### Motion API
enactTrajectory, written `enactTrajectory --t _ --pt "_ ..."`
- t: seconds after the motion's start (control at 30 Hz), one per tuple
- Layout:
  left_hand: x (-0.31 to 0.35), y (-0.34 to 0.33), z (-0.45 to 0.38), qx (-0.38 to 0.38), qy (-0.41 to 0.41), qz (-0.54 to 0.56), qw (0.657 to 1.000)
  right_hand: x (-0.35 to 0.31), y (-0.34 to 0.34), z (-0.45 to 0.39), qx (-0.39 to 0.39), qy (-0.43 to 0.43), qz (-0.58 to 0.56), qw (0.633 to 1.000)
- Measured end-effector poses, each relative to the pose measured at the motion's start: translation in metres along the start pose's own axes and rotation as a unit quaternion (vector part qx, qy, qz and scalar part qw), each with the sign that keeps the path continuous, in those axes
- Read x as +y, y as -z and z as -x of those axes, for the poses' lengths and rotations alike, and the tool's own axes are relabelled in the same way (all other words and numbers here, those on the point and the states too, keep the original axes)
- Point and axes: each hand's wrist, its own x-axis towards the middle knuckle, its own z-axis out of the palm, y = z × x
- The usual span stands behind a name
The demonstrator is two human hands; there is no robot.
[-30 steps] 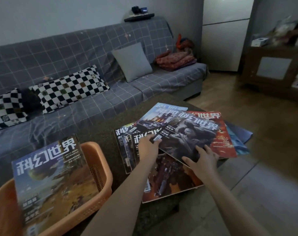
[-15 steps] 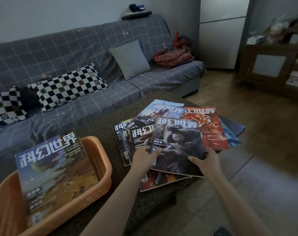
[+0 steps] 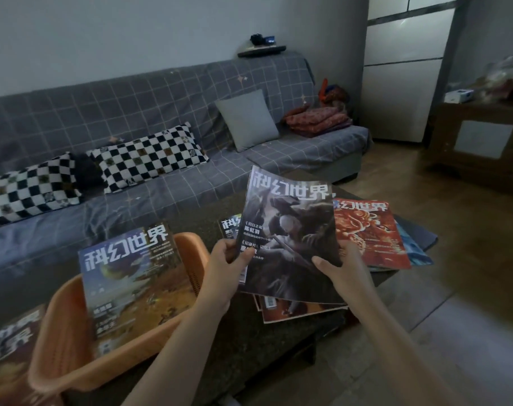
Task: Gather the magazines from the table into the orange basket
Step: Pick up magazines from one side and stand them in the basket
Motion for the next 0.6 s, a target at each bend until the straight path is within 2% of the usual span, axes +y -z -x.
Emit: enactTrajectory --t 0.37,0.6 --pt "0.002 0.137 0.037 0.092 -0.022 -0.009 0.995 -0.067 -0.102 0.035 -0.147 0.052 -0.021 0.988" --pt "-0.027 0.195 0.040 0.174 0.006 -0.003 0.985 -0.081 -0.170 0.037 -0.213 0.081 0.035 0.973"
